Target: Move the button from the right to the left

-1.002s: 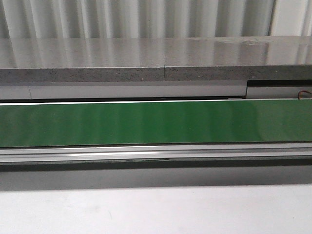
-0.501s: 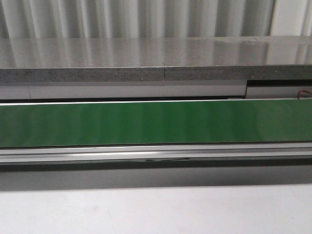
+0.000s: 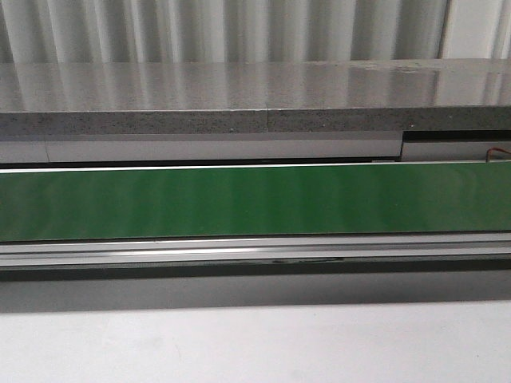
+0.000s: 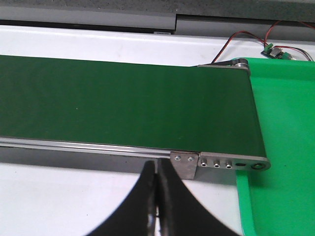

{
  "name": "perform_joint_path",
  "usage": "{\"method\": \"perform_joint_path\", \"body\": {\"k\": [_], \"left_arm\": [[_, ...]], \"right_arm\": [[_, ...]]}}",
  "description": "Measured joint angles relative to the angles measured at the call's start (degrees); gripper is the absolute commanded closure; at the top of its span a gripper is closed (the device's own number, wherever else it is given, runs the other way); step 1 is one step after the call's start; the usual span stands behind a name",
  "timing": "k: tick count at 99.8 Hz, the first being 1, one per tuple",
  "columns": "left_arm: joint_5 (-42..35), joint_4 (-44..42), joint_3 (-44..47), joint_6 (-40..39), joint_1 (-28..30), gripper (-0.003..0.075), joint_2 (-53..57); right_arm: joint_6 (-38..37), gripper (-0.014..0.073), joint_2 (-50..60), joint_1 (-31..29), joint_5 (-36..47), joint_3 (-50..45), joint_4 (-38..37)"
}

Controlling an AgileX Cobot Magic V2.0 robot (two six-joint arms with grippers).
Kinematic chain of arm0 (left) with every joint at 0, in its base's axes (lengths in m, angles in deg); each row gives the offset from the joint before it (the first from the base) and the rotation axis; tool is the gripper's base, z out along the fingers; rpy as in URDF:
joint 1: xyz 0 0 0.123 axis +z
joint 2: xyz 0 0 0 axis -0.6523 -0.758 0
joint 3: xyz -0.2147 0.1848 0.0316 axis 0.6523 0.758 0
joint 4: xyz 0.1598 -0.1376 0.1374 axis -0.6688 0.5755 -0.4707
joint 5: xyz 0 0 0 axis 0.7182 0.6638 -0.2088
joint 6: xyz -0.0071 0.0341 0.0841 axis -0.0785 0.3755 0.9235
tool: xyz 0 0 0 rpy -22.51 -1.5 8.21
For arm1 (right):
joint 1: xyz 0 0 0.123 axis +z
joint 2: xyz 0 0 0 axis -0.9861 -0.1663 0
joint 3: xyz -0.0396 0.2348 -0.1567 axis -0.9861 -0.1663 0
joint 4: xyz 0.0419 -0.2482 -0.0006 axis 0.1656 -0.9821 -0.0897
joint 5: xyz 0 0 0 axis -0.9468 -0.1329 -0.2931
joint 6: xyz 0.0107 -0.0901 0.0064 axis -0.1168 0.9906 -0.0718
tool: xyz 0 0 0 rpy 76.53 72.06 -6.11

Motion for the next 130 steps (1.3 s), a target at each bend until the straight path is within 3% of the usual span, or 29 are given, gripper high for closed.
{"method": "perform_joint_path", "body": {"k": [17, 41, 64, 94, 130], "left_arm": [[-2.7, -1.9, 0.7, -1.7, -0.5, 0.0740, 0.5], [-16.6, -19.4, 9.9, -23.1, -5.0, 0.0740, 4.7], [-31.9, -26.7, 23.7, -33.0, -8.4, 0.0740, 13.3], [-33.5, -29.3, 35.9, -38.5, -8.4, 0.0740, 24.3], [-35.8, -32.0, 36.0, -40.9, -5.6, 0.0740, 24.6]], "right_arm": [[0.0, 0.0661, 0.0, 0.0, -0.1, 0.0, 0.0], [0.0, 0.0661, 0.0, 0.0, -0.1, 0.0, 0.0], [0.0, 0.0661, 0.0, 0.0, -0.1, 0.0, 0.0], [0.0, 0.0661, 0.0, 0.0, -0.1, 0.0, 0.0], [0.0, 0.0661, 0.0, 0.0, -0.1, 0.0, 0.0]]}}
